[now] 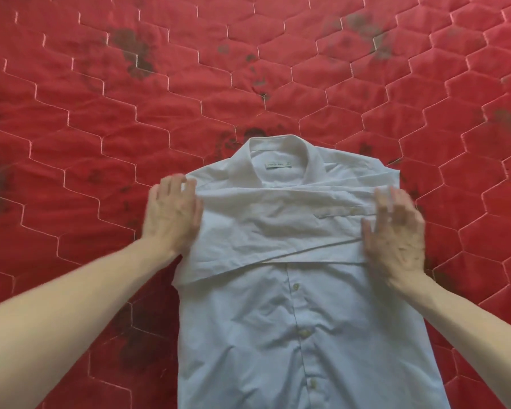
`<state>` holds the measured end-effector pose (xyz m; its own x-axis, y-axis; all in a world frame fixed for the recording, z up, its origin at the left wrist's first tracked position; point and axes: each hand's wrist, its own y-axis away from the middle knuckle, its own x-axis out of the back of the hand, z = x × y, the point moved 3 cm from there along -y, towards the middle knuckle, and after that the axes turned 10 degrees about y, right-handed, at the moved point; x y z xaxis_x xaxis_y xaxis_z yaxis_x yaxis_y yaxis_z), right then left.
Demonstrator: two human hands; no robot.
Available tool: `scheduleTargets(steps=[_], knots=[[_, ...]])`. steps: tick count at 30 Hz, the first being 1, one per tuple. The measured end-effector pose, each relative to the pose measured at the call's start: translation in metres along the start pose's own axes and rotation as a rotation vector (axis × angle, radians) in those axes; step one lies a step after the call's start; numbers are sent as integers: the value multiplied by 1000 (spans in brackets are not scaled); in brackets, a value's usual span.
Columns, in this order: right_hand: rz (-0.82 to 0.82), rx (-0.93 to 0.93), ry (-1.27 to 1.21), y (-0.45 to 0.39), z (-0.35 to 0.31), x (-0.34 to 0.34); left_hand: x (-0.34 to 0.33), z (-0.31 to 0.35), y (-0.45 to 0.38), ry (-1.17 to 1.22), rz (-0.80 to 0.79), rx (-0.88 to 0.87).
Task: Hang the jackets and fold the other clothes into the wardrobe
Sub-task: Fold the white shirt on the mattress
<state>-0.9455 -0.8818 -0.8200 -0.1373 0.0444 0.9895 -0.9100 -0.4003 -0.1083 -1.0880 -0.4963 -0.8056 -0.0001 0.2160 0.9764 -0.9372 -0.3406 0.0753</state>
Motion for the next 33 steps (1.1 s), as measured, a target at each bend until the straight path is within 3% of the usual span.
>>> scheduleTargets(steps=[2, 4, 6, 8, 10, 14, 19, 23, 28, 33], knots=[[-16, 318, 34, 7, -20, -7, -15, 22, 20, 24, -52, -38], [-116, 422, 6, 11, -39, -15, -31, 43, 40, 31, -123, -87], [-292, 312, 8, 12, -47, -23, -45, 56, 56, 4, -159, -179], [-421, 86, -17, 12, -39, -33, -55, 54, 68, -23, -223, -230], [-454, -6, -34, 12, -30, -40, -60, 33, 73, -11, -245, -128], [-526, 13, -64, 10, -31, -42, -55, -24, 77, 38, -135, 278], [-575, 13, -85, 8, -32, -38, -36, -34, 65, 311, 55, 642], [-599, 22, -90, 7, -32, -37, -29, -34, 39, 704, 115, 753], [-581, 33, -86, 7, -30, -39, -16, -42, 9, 964, 177, 576], [-573, 34, -116, 6, -28, -48, -18, -56, 2, 1093, 304, 837]])
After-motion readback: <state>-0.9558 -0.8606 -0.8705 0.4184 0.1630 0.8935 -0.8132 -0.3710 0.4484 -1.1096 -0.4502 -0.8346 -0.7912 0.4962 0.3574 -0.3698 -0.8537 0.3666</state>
